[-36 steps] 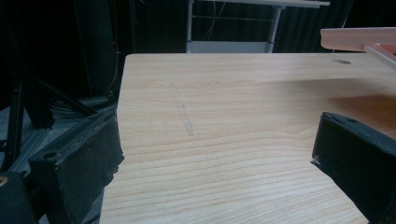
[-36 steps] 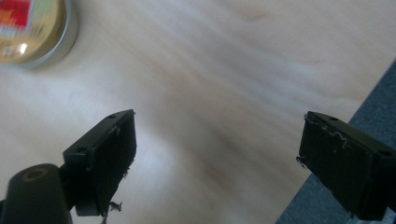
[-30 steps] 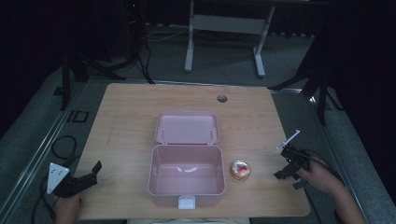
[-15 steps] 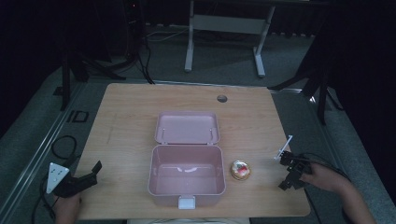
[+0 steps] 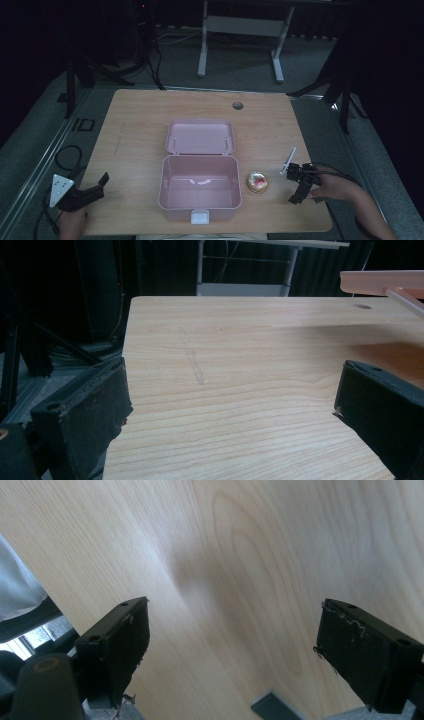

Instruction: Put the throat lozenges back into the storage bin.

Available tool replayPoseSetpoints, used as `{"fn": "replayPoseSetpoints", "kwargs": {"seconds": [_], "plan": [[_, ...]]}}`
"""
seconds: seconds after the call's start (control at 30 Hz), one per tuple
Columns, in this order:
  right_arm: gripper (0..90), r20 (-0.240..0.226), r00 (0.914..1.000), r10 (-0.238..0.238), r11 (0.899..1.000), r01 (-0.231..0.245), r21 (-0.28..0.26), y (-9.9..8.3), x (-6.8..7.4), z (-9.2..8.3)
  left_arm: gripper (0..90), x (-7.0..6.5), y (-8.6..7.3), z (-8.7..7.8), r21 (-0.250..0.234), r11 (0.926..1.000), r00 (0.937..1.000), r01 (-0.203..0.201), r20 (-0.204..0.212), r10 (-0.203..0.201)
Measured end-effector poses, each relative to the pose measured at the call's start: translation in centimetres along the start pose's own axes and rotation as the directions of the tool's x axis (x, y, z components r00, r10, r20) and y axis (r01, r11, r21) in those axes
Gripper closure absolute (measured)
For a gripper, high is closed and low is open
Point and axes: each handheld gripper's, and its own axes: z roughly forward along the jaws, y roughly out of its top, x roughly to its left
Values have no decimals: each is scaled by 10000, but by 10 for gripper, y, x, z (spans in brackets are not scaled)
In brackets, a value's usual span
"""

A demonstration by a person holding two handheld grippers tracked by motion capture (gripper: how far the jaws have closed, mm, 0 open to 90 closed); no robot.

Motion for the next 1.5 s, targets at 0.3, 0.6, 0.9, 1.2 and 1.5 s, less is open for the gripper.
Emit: {"fn": "replayPoseSetpoints", "kwargs": {"seconds": [0.3,0.6,0.9,1.2,1.5], "plan": [[135,96,9969,-782,9969,783,-87,32,8,-2,19,0,0,0,3,10000,10000,-19,19,19],[135,169,9891,-1465,9892,1466,-60,64,15,1,19,0,0,0,-16,10000,10000,-21,37,21],[135,253,9826,-1841,9829,1841,9,89,16,9,19,0,0,0,-42,10000,10000,-23,50,24],[141,288,9775,-2088,9778,2082,219,107,18,22,19,0,0,0,-36,10000,10000,-12,79,12],[209,423,9743,-2210,9749,2196,369,109,20,17,19,0,0,0,-30,10000,10000,5,86,-5]]}}
